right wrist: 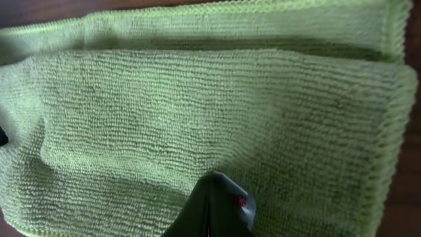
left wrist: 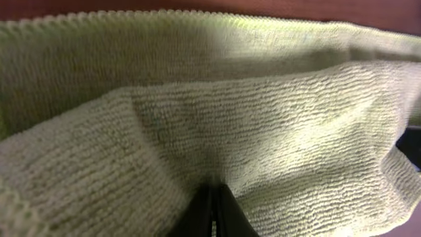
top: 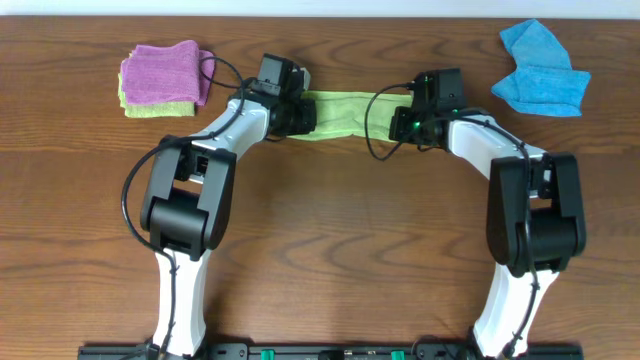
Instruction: Fold the cloth
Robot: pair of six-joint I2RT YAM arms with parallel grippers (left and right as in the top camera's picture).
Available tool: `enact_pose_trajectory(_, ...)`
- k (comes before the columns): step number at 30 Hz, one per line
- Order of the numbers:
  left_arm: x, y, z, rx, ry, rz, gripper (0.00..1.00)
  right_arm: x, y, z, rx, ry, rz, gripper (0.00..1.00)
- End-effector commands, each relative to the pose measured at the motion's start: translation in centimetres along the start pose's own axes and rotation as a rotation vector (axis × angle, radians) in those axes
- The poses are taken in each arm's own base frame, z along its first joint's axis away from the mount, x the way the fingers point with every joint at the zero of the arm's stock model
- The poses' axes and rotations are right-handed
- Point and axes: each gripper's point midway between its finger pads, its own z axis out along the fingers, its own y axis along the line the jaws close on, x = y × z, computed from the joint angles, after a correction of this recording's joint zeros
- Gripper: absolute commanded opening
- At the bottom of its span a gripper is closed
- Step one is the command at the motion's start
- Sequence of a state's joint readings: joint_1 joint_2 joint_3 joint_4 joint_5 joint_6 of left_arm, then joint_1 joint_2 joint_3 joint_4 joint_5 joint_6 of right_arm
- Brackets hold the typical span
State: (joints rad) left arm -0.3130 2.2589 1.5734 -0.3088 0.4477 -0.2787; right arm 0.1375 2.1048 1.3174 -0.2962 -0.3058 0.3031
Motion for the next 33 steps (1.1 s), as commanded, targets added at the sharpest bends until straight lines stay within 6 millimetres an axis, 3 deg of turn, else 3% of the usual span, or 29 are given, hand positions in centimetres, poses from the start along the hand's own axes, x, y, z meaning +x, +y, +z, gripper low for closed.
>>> enact_pose_trajectory(1, 2.0, 1.6, 0.4, -0.07, 0.068, -0.007, 0.06, 4.0, -1.2, 1.5, 0.052, 0.126, -0.022, 0.02)
enact_pose_trajectory(5, 2.9, 3.1, 0.0, -0.112, 0.108, -0.041, 0.06, 5.3, -2.8, 1.1, 0.121, 0.176, -0.009, 0.02)
enact_pose_trajectory(13, 4.4, 3.9, -0.5, -0.132, 0.171, -0.053, 0.06, 6.1, -3.0, 0.2, 0.142, 0.216, 0.004, 0.02)
enact_pose_trajectory(20, 4.2, 3.2, -0.5, -0.093, 0.169, -0.034, 0.06, 4.4, -2.9, -1.9, 0.189, 0.153, -0.019, 0.02)
enact_pose_trajectory(28, 5.0, 2.0, -0.5, -0.068, 0.197, -0.019, 0.06, 4.8, -2.9, -2.4, 0.198, 0.171, -0.018, 0.01)
enact_pose_trajectory(33, 3.3, 1.5, -0.3, -0.047, 0.13, 0.009, 0.06, 3.3, -2.4, -2.3, 0.18, 0.11, -0.032, 0.01)
